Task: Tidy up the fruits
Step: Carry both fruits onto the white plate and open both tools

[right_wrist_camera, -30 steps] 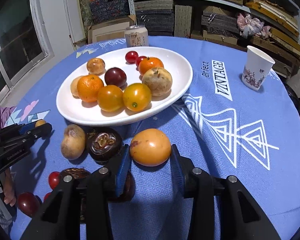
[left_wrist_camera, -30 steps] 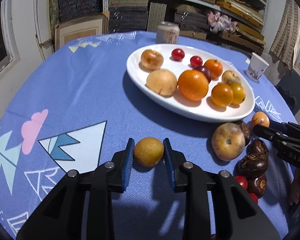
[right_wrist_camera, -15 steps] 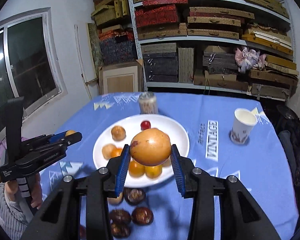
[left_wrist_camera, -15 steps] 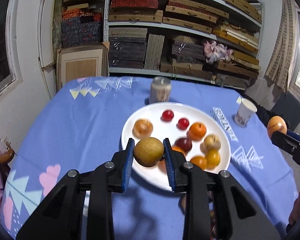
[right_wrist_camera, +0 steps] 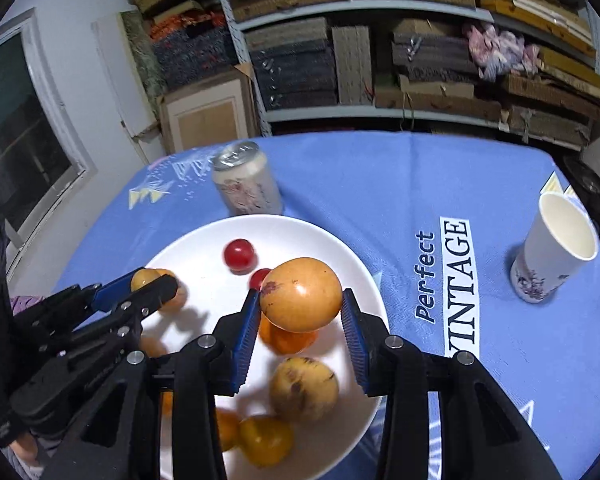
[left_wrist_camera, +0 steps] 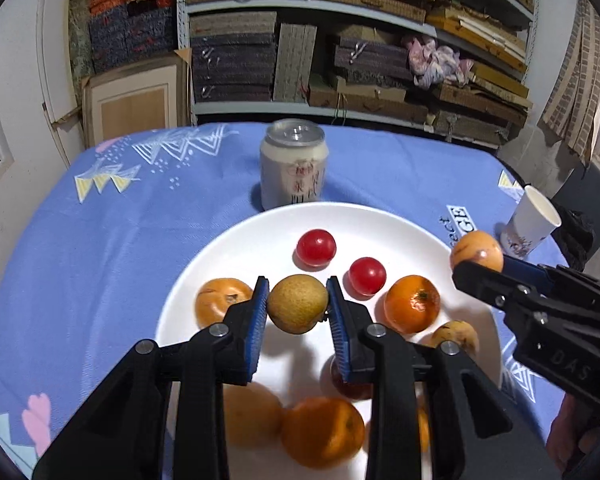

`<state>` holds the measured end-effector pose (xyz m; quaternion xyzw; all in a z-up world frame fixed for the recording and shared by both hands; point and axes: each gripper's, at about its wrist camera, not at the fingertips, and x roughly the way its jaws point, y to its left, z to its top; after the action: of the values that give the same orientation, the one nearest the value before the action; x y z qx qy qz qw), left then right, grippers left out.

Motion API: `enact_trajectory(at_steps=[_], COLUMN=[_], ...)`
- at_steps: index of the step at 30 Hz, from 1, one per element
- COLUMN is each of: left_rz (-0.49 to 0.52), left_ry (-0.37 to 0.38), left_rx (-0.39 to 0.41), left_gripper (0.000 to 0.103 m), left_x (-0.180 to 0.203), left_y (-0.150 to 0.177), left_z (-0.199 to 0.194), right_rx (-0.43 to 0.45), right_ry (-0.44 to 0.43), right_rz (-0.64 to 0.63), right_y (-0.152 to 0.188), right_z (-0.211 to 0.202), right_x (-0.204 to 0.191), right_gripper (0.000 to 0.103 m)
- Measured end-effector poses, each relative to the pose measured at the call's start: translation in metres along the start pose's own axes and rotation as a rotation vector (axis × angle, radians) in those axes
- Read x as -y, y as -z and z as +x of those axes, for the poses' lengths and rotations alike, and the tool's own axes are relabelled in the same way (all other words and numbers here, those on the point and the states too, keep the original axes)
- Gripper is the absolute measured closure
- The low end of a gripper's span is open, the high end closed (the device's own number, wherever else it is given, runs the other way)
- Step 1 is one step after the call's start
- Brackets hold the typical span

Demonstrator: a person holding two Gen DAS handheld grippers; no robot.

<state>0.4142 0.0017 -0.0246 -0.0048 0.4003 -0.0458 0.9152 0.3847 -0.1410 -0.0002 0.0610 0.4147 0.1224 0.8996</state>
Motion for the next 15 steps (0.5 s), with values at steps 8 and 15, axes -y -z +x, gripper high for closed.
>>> enact_trajectory(at_steps=[8, 15], left_rz=[0.022, 0.02], left_ry=[-0.015, -0.011], left_rx=[-0.04, -0.042], left_gripper=[0.074, 0.07], left_x=[0.0, -0.005], left_y=[0.003, 0.006], left_z=[0.025, 0.027], right_rx=[-0.043, -0.046], right_ry=[-0.002, 0.012], right_rz=[0.032, 0.018], right_y=[-0.004, -0.005], right_z=[0.036, 0.043], right_x=[0.008, 0.0], right_gripper=[0.062, 0.061])
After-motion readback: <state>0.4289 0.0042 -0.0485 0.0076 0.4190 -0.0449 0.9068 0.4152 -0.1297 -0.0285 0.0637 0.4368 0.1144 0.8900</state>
